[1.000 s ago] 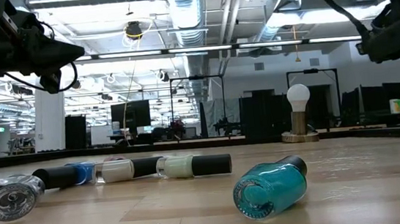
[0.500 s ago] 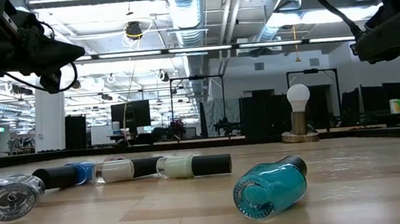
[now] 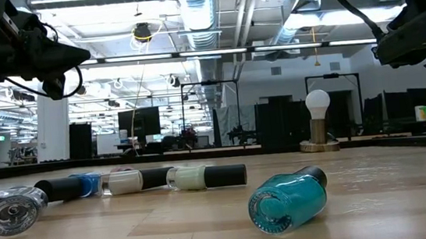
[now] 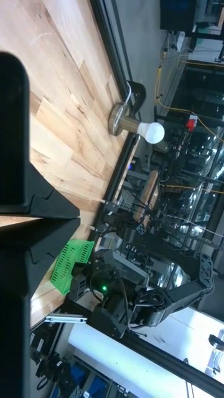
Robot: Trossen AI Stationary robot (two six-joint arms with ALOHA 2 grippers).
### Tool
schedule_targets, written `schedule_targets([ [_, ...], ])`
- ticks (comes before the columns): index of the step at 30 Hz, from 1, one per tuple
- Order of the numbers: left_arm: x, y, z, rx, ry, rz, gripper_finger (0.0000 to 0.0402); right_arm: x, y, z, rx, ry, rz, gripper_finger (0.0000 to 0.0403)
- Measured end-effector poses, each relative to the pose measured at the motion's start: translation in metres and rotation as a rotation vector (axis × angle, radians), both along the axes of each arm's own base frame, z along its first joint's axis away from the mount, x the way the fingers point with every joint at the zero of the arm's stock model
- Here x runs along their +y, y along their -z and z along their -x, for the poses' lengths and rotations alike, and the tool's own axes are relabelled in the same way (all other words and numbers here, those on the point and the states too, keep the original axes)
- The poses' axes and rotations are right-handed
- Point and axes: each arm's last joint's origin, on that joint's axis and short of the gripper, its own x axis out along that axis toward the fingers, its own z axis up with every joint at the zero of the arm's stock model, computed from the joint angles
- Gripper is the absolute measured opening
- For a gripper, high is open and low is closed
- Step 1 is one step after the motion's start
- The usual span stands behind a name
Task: Pick & Place Nail Polish
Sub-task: Put the yellow nail polish into the green bin
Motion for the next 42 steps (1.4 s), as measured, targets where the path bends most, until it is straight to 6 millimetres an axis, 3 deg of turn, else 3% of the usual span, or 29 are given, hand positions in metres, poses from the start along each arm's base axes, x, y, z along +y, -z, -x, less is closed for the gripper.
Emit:
schedule_targets([
  [23, 0.000, 0.000, 0.000, 0.000, 0.000, 0.000, 0.0001, 0.000, 0.000, 0.000, -0.010, -0.003, 0.015, 0.0062],
  [32, 0.000, 0.000, 0.000, 0.000, 0.000, 0.000, 0.0001, 0.000, 0.000, 0.000, -0.012, -0.003, 0.015, 0.0109],
  [37, 0.000, 0.000, 0.000, 0.000, 0.000, 0.000, 0.0001, -0.001, 0.000, 0.000, -0.006, -0.033, 0.015, 0.0115],
  [42, 0.000, 0.000, 0.000, 0.000, 0.000, 0.000, 0.0001, -0.003, -0.016, 0.004, 0.019, -0.054, 0.030, 0.0113],
])
